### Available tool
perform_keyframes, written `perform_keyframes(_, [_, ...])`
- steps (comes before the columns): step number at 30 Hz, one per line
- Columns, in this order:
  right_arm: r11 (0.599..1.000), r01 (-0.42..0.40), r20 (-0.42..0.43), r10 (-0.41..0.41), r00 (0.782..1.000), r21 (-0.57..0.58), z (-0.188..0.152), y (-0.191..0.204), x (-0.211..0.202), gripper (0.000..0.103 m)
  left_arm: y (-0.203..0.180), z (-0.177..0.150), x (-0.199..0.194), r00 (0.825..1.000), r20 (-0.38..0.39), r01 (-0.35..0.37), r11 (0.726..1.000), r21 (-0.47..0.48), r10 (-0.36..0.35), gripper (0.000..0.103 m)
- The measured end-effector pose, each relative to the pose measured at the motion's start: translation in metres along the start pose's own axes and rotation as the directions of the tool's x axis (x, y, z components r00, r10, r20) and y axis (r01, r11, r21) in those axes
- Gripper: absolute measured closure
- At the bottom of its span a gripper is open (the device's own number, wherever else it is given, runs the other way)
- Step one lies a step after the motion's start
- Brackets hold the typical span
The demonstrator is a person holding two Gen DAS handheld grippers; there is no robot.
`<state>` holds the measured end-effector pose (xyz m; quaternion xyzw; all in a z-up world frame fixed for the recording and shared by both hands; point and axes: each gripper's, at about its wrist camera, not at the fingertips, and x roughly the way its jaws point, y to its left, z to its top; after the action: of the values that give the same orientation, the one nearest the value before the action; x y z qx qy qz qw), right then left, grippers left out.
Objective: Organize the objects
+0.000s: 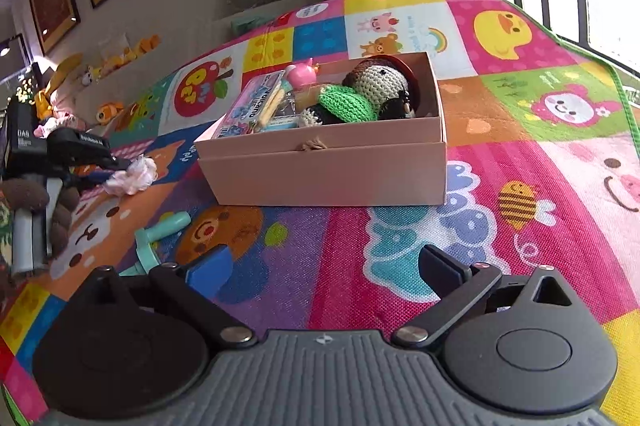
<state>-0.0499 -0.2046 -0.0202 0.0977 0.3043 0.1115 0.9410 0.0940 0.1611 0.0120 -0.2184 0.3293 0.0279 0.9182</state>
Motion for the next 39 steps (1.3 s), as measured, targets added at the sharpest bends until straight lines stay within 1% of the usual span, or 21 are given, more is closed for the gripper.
perform_keyframes(2, [1.000, -0.006, -0.007, 0.006, 1.000, 0.013, 0.001, -0.002, 0.001, 0.003, -0.019, -0.015, 0.001, 0.996, -0.053, 0.077, 0.995, 0.056, -0.074, 0.076])
perform_keyframes(4, [1.000, -0.007, -0.009, 0.007, 1.000, 0.019, 0.001, -0.003, 0.002, 0.003, -0.035, -0.029, 0.002, 0.982, -0.115, 0.163, 0.983, 0.082, -0.153, 0.076])
perform_keyframes(7, [1.000, -0.002, -0.001, 0.003, 1.000, 0.023, 0.000, -0.003, 0.000, 0.002, -0.057, -0.047, -0.005, 0.948, -0.197, 0.276, 0.953, 0.127, -0.248, 0.076])
perform_keyframes(9, [1.000, -0.003, 0.001, 0.003, 1.000, 0.027, 0.000, -0.004, 0.000, 0.002, -0.068, -0.057, -0.014, 0.926, -0.245, 0.335, 0.927, 0.172, -0.289, 0.076])
perform_keyframes(10, [1.000, -0.003, 0.001, 0.003, 1.000, 0.028, 0.000, -0.003, 0.000, 0.002, -0.071, -0.061, -0.020, 0.913, -0.263, 0.365, 0.914, 0.180, -0.312, 0.076])
perform_keyframes(11, [1.000, -0.003, 0.001, 0.003, 1.000, 0.028, 0.000, -0.004, 0.000, 0.002, -0.073, -0.064, -0.028, 0.909, -0.259, 0.378, 0.908, 0.179, -0.327, 0.076])
perform_keyframes(12, [1.000, -0.004, 0.002, 0.004, 1.000, 0.029, 0.000, -0.004, 0.000, 0.002, -0.074, -0.065, -0.039, 0.913, -0.236, 0.378, 0.907, 0.184, -0.332, 0.076])
perform_keyframes(13, [1.000, -0.006, 0.005, 0.005, 1.000, 0.030, 0.000, -0.004, 0.000, 0.002, -0.074, -0.067, -0.052, 0.923, -0.202, 0.367, 0.910, 0.193, -0.329, 0.076])
perform_keyframes(15, [0.999, -0.006, 0.013, 0.005, 1.000, 0.034, 0.000, -0.005, -0.001, 0.000, -0.075, -0.071, -0.074, 0.947, -0.132, 0.315, 0.926, 0.209, -0.293, 0.076])
perform_keyframes(16, [0.999, -0.006, 0.016, 0.005, 1.000, 0.037, 0.000, -0.006, -0.001, 0.000, -0.076, -0.075, -0.084, 0.954, -0.117, 0.296, 0.929, 0.223, -0.276, 0.076])
perform_keyframes(17, [0.999, -0.007, 0.017, 0.006, 1.000, 0.040, 0.001, -0.006, -0.001, 0.000, -0.078, -0.080, -0.092, 0.955, -0.117, 0.292, 0.925, 0.245, -0.271, 0.076])
perform_keyframes(19, [0.999, -0.009, 0.017, 0.008, 1.000, 0.045, 0.001, -0.007, -0.001, 0.000, -0.084, -0.095, -0.106, 0.952, -0.143, 0.301, 0.901, 0.312, -0.269, 0.076])
perform_keyframes(20, [0.999, -0.010, 0.019, 0.009, 1.000, 0.046, 0.001, -0.007, -0.001, 0.000, -0.088, -0.103, -0.110, 0.954, -0.155, 0.296, 0.885, 0.359, -0.256, 0.075])
perform_keyframes(22, [0.999, -0.012, 0.022, 0.011, 1.000, 0.047, 0.001, -0.007, -0.002, 0.000, -0.096, -0.121, -0.113, 0.971, -0.152, 0.233, 0.857, 0.460, -0.182, 0.075])
perform_keyframes(23, [0.999, -0.012, 0.023, 0.011, 1.000, 0.048, 0.001, -0.007, -0.002, 0.000, -0.097, -0.124, -0.111, 0.979, -0.144, 0.196, 0.846, 0.496, -0.143, 0.075])
perform_keyframes(24, [0.999, -0.012, 0.024, 0.011, 1.000, 0.048, 0.001, -0.007, -0.002, 0.000, -0.098, -0.128, -0.108, 0.984, -0.141, 0.168, 0.843, 0.511, -0.111, 0.075])
perform_keyframes(25, [0.999, -0.012, 0.025, 0.010, 1.000, 0.049, 0.001, -0.007, -0.002, 0.000, -0.096, -0.131, -0.104, 0.985, -0.147, 0.153, 0.848, 0.508, -0.089, 0.075])
perform_keyframes(28, [0.999, -0.010, 0.027, 0.008, 1.000, 0.049, 0.001, -0.007, -0.002, 0.000, -0.088, -0.131, -0.091, 0.983, -0.171, 0.138, 0.875, 0.465, -0.064, 0.075])
perform_keyframes(30, [0.999, -0.008, 0.028, 0.006, 1.000, 0.051, 0.000, -0.007, -0.003, 0.000, -0.085, -0.131, -0.089, 0.984, -0.163, 0.135, 0.884, 0.447, -0.068, 0.074])
perform_keyframes(35, [0.999, -0.003, 0.024, 0.002, 1.000, 0.051, 0.000, -0.007, -0.002, 0.000, -0.082, -0.130, -0.085, 0.984, -0.159, 0.144, 0.887, 0.438, -0.082, 0.074])
perform_keyframes(39, [0.999, 0.002, 0.013, -0.002, 1.000, 0.049, 0.000, -0.007, -0.001, 0.000, -0.076, -0.128, -0.086, 0.982, -0.161, 0.164, 0.887, 0.431, -0.103, 0.078])
